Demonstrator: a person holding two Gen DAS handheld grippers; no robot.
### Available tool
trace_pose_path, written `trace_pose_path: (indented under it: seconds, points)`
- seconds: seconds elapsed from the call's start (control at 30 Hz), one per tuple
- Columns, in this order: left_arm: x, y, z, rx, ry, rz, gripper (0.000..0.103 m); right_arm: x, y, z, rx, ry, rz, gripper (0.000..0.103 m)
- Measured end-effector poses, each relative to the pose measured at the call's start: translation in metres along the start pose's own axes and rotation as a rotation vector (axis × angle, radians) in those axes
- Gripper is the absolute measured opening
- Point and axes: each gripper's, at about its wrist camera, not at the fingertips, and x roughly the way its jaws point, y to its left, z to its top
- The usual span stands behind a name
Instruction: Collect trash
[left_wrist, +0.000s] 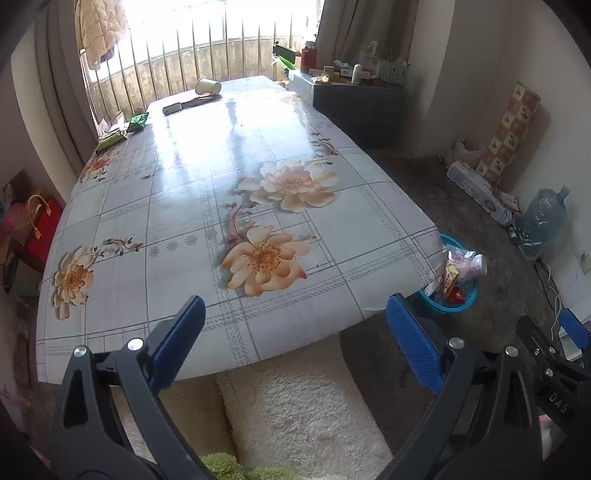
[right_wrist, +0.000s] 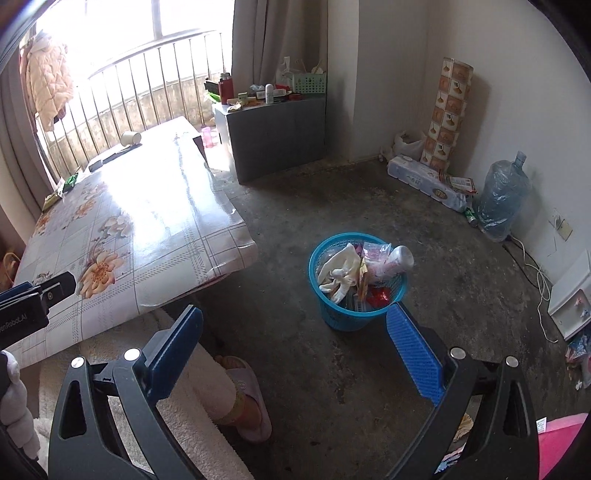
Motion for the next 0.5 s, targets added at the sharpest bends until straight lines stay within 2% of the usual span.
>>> trace_pose_path:
  seconds: [0.27,0.5]
  points:
    - [0.0039,0.0039,0.0019,-0.056,0.014,0.048,0.094,0.0102,0.0001,0.0014,-0.039,0.004,-0.057,0.097]
    - [-0.0017,0.0057,-0.0045,-0.043,0.027,0.079,0.094,0.0072,0.0049,0.0025,-0.1,-0.011,-0.074,0.097]
